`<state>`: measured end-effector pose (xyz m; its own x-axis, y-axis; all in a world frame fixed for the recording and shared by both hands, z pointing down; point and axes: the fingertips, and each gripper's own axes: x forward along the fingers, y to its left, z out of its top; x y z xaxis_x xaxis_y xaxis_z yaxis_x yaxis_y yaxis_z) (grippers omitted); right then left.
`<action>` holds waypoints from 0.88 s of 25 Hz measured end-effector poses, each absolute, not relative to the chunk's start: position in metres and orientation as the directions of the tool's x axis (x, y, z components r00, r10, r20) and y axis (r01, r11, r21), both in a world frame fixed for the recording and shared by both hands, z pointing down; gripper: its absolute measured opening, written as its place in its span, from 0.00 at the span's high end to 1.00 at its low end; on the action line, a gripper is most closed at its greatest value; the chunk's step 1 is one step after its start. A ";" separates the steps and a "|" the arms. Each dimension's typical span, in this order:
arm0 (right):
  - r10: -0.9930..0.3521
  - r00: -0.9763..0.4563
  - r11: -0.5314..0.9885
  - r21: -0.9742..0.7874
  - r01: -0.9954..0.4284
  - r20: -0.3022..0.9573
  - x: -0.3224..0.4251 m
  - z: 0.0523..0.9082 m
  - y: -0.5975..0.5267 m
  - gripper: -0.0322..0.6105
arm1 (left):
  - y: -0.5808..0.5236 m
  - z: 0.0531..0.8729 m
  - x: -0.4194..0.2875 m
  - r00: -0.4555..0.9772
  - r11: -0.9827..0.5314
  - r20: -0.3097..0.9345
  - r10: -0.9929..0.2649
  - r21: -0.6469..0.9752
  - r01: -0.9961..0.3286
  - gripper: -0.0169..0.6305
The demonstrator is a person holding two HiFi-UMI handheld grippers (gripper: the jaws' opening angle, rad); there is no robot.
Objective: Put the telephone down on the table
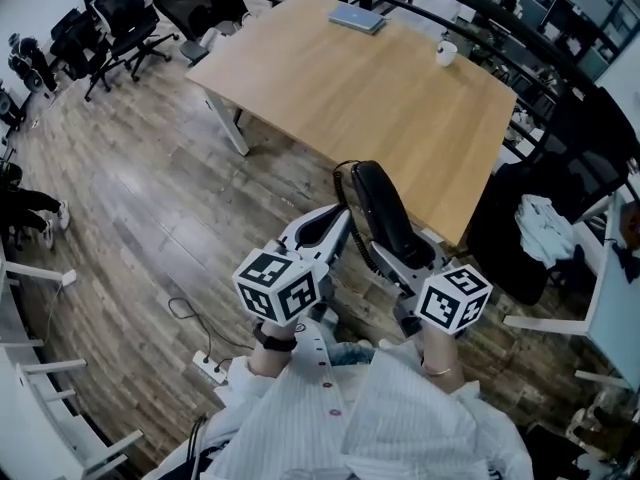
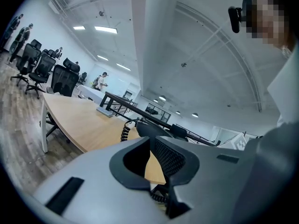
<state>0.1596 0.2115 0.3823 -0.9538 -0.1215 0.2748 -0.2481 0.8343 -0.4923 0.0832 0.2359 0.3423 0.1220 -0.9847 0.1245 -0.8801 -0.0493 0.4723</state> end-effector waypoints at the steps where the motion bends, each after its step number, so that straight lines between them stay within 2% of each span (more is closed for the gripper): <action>1: -0.126 -0.953 0.833 -0.492 -0.251 0.274 0.149 0.382 0.206 0.46 | 0.232 0.342 0.072 0.123 -0.050 0.125 -0.985 0.471 -0.881 0.91; 11: -0.185 -0.951 0.822 -0.491 -0.288 0.249 0.068 0.382 0.187 0.46 | 0.231 0.343 -0.020 0.125 -0.055 0.125 -0.984 0.455 -0.889 0.91; 22: -0.234 -0.930 0.788 -0.505 -0.352 0.283 0.037 0.395 0.180 0.46 | 0.232 0.354 -0.064 0.147 -0.064 0.143 -0.979 0.468 -0.881 0.91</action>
